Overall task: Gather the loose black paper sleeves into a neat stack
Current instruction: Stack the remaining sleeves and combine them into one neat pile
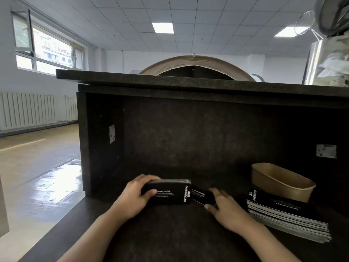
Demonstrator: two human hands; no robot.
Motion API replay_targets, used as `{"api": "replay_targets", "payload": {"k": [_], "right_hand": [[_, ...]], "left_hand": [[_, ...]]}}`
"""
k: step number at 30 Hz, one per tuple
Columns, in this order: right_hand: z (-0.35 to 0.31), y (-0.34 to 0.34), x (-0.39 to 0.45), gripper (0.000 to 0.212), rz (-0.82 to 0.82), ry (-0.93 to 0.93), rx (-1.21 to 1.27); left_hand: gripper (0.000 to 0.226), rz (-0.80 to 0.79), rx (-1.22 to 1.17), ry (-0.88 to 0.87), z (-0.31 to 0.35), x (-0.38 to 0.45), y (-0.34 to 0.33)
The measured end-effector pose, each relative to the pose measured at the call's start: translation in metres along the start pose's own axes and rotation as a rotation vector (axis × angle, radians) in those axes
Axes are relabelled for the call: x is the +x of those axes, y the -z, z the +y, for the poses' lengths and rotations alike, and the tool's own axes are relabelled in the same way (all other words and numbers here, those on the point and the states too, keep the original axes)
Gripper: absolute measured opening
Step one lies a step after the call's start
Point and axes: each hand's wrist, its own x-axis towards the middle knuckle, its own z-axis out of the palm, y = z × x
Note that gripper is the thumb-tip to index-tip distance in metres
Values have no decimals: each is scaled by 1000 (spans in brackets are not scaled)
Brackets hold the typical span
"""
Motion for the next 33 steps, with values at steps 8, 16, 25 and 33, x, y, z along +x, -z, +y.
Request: {"api": "replay_targets", "payload": {"k": [8, 16, 25, 33], "right_hand": [[-12, 7, -9, 30, 77, 56, -199], [-15, 9, -9, 35, 274, 35, -226], [-22, 21, -12, 22, 543, 316, 299], [-31, 0, -4, 19, 415, 220, 189]], "left_hand": [[34, 36, -8, 1, -5, -1, -2], [38, 55, -212, 103, 7, -5, -2], [61, 54, -351, 181, 11, -7, -1], [17, -22, -79, -53, 19, -6, -13]]}}
